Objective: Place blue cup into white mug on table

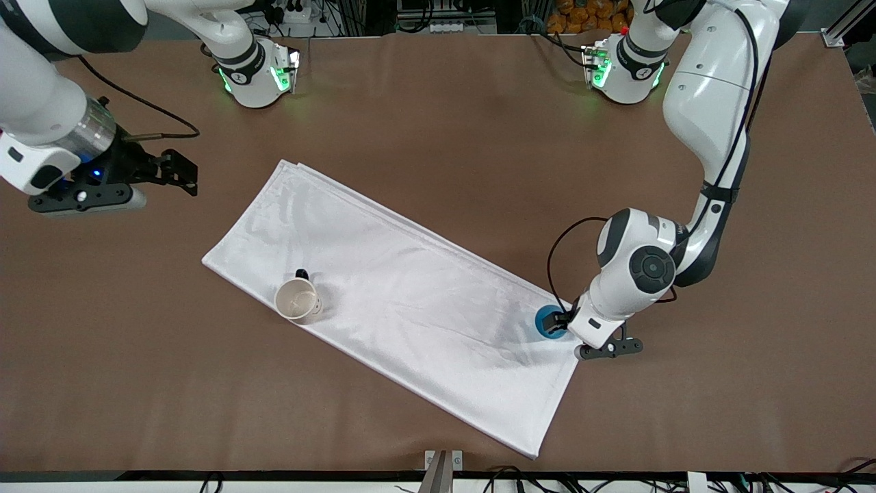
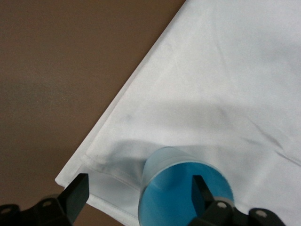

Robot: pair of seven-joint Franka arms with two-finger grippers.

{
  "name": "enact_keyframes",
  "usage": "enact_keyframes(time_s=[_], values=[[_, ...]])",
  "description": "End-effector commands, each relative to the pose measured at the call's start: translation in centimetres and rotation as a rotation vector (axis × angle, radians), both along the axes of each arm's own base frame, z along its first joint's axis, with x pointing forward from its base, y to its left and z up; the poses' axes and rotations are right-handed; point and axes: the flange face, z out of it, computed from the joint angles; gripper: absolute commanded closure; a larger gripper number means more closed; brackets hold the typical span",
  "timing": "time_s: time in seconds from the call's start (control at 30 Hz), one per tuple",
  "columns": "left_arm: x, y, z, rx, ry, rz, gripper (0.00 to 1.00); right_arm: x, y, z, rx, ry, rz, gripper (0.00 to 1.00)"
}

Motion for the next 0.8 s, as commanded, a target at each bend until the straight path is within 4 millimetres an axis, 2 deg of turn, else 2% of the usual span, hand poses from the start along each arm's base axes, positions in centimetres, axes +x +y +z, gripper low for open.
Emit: enact_keyframes(time_s=[0.0, 0.03, 0.1, 0.2, 0.33, 0.47, 0.53, 0.63, 0.77], values=[[0.3, -0.5, 0.4, -0.02, -0.004, 0.04, 0.56, -0.2, 0.6, -2.8, 0.009, -0.003, -0.008, 0.0], [0.3, -0.5, 0.4, -0.023, -0.001, 0.06, 0.68, -0.3, 1.2, -3.3, 0.009, -0.006, -0.009, 0.0], [0.2, -0.7, 0.4, -0.031, 0.009, 0.137, 1.0, -0.4, 2.0, -4.3, 0.004, -0.01, -0.028, 0.0], [-0.2, -1.8, 0.4, -0.029, 0.014, 0.2, 1.0, 0.0, 2.2, -5.9, -0.003, -0.007, -0.035, 0.0], [-0.2, -1.9, 0.3, -0.023, 0.01, 0.173, 1.0, 0.6, 2.4, -8.3, 0.0, 0.0, -0.035, 0.0], [0.0, -1.7, 0.8, -0.024, 0.0, 0.157, 1.0, 0.8, 3.1, -11.7, 0.006, -0.013, -0.026, 0.0], [0.1, -1.6, 1.2, -0.024, -0.008, 0.145, 1.0, 1.0, 3.5, -13.1, 0.01, -0.023, -0.049, 0.0], [0.3, -1.4, 2.2, -0.022, -0.026, 0.11, 1.0, 1.3, 5.4, -15.3, 0.009, -0.016, -0.089, 0.0], [0.5, 0.0, 3.9, -0.01, -0.038, 0.056, 1.0, 1.9, 6.5, -17.5, -0.015, -0.031, -0.097, 0.0]])
